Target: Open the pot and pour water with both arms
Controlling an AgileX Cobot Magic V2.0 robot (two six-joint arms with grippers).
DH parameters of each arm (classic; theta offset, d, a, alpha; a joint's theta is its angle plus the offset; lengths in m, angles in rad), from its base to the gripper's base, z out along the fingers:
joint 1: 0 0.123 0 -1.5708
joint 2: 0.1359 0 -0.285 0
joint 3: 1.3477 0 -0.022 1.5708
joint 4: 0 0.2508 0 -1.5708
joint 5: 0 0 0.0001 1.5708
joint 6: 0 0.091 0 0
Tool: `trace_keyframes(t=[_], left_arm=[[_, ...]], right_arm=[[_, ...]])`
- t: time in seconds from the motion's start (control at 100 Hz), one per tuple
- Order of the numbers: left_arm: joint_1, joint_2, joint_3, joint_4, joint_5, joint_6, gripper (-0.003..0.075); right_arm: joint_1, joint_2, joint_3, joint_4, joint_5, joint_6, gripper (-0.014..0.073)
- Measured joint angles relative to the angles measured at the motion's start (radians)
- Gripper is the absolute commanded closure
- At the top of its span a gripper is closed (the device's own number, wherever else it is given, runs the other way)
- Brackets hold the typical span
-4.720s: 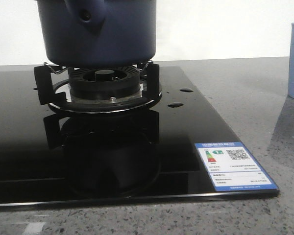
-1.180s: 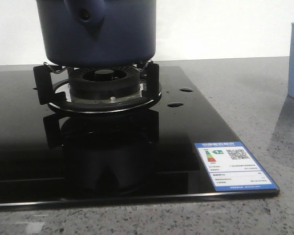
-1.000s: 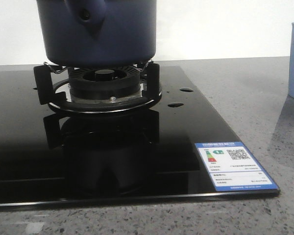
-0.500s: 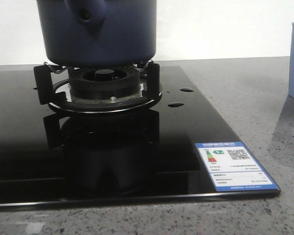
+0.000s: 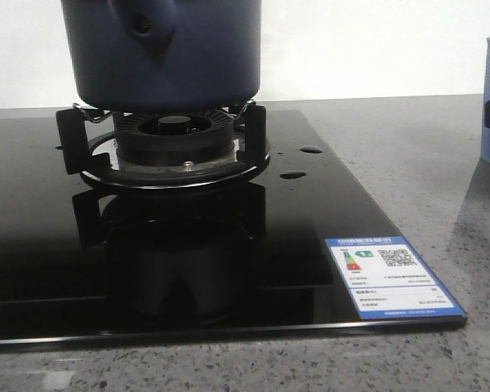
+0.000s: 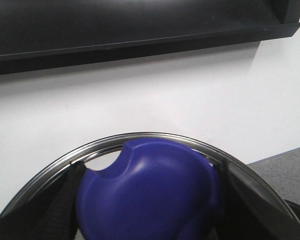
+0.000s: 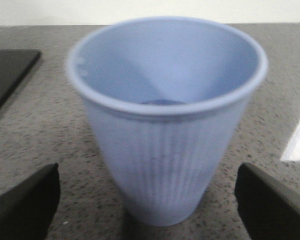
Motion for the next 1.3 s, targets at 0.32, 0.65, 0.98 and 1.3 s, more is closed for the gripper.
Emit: trace_keyframes(t=[0.32,0.65,0.98,1.3], left_arm=[[0.000,0.000,0.000,0.000,0.000,0.000,0.0369],[0.000,0.000,0.000,0.000,-0.014,0.000,0.0369],[0.000,0.000,0.000,0.000,-0.014,0.000,0.0369],[0.000,0.000,0.000,0.001,-0.015,0.000,0.0369]], right_arm=[[-0.016,0.122,-0.036,0.025,-0.129,0.000,-0.0050],[-0.016,0.257,-0.121,0.017,-0.155,0.000,0.0029],[-0.016,0.259,-0.123,0.017,-0.161,0.000,0.0349],[0.007,0.074,-0.164,-0.095,-0.046,0.000,0.0349]])
